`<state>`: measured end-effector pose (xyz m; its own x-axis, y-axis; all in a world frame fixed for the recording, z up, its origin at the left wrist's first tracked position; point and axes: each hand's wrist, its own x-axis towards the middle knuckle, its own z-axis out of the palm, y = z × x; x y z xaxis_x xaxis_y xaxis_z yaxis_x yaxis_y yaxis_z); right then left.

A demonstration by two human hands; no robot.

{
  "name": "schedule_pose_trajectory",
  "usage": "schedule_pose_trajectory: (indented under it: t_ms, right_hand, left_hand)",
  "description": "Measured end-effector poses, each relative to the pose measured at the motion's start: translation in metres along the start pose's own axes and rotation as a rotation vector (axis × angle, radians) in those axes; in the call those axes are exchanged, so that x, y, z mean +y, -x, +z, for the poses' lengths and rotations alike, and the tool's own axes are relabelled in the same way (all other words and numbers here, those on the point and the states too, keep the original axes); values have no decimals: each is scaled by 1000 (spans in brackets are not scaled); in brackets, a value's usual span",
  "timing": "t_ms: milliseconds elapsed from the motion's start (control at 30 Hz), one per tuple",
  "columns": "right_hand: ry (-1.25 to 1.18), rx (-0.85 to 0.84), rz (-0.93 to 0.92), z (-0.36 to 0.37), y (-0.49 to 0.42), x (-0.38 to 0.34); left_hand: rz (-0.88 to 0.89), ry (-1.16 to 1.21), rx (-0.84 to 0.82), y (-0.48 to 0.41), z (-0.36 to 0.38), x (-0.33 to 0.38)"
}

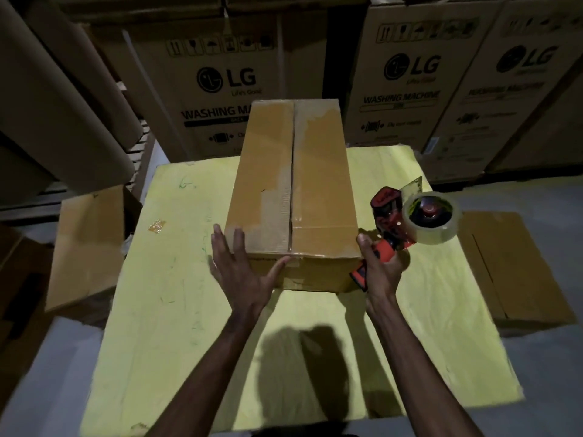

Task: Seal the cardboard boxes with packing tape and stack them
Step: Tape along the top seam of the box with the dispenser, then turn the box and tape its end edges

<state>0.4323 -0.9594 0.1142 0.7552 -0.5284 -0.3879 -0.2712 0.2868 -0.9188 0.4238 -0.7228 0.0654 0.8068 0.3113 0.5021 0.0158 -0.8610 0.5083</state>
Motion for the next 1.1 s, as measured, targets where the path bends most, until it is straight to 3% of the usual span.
schedule_pose_trajectory:
  t_ms: [167, 333, 500, 667, 767, 900, 1000, 1100]
  right_hand:
    - [-69, -61, 107, 5, 9, 3]
    - [-144, -68, 94, 15, 51, 27]
    - [-92, -62, 63, 33, 114, 65]
    - [-97, 62, 52, 50, 138, 62]
    - [-10, 177, -17, 48, 141, 48]
    - [21, 191, -136, 27, 141, 31]
    - [-1, -8, -169, 5, 143, 8]
    - [38, -283, -167, -9, 149, -20]
  left_hand:
    - [3, 230, -119, -15, -16, -24]
    - [70, 350, -268, -42, -27, -69]
    - [177, 350, -503, -103, -43, -101]
    - [190, 328, -687, -124, -49, -106]
    - [156, 445, -620, -106, -47, -106]
    - [-163, 649, -328, -80, -61, -92]
    - [-301, 649, -164, -80, -86, -70]
    - [-375, 816, -332, -91, -116, -35]
